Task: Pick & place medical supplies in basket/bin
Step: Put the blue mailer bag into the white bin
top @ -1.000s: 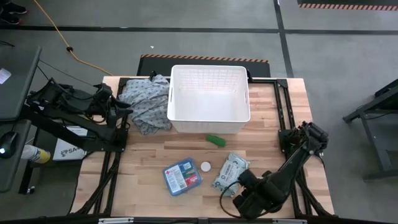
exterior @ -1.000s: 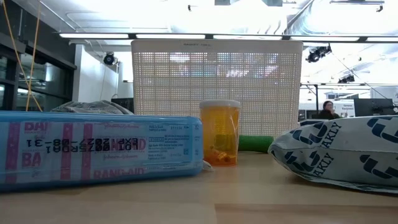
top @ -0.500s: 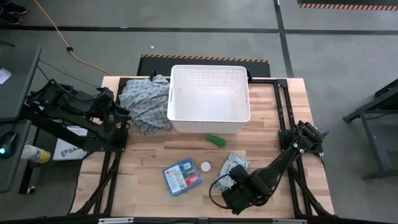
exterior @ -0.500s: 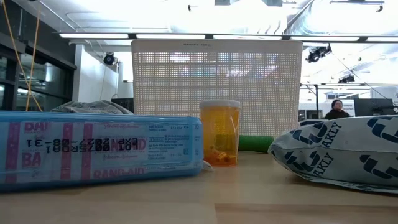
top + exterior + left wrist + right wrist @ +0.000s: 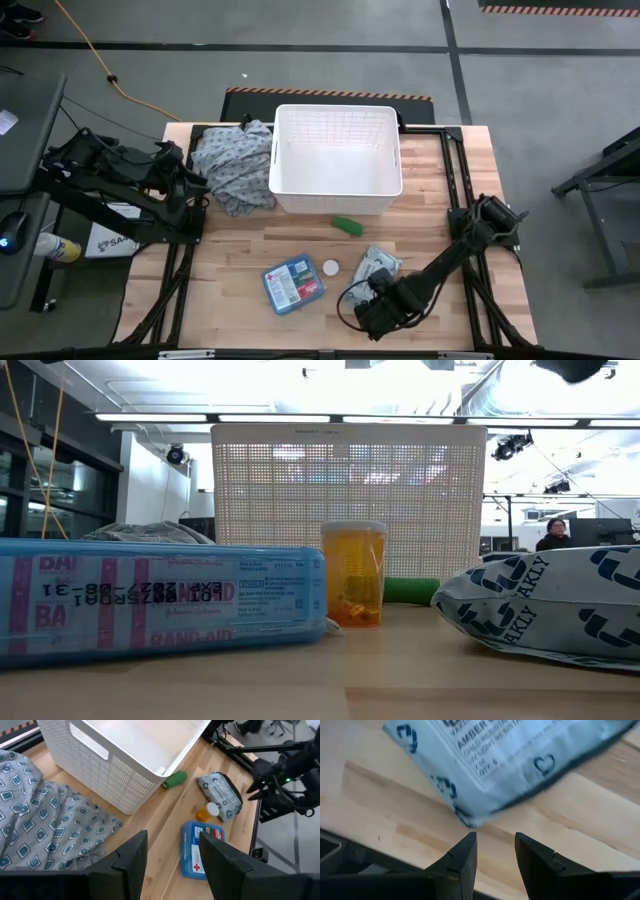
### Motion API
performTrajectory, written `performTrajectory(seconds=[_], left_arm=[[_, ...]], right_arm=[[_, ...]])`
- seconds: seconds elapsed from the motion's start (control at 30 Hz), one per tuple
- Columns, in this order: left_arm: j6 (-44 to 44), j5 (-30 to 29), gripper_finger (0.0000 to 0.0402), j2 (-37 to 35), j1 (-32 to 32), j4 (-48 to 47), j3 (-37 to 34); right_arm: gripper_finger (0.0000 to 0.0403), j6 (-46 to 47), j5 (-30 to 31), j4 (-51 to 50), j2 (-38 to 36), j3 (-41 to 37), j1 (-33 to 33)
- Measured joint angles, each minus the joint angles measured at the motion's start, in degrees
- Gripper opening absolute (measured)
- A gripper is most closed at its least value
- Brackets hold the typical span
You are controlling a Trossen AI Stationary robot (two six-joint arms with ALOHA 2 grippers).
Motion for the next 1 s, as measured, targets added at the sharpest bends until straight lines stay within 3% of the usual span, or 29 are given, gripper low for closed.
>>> performTrajectory(seconds=[0.63, 1.0], left_arm=[[0.02, 0.44, 0.0211, 0.0, 0.0, -0.07, 0.0], [0.79, 0.46, 0.0211, 0.0, -0.01, -0.11, 0.0]], right_arm=[[0.0124, -0.39, 2.33, 1.31, 0.0, -2.16, -3.04], [0.0124, 2.04, -1.15, -1.56, -0.01, -2.14, -2.38]])
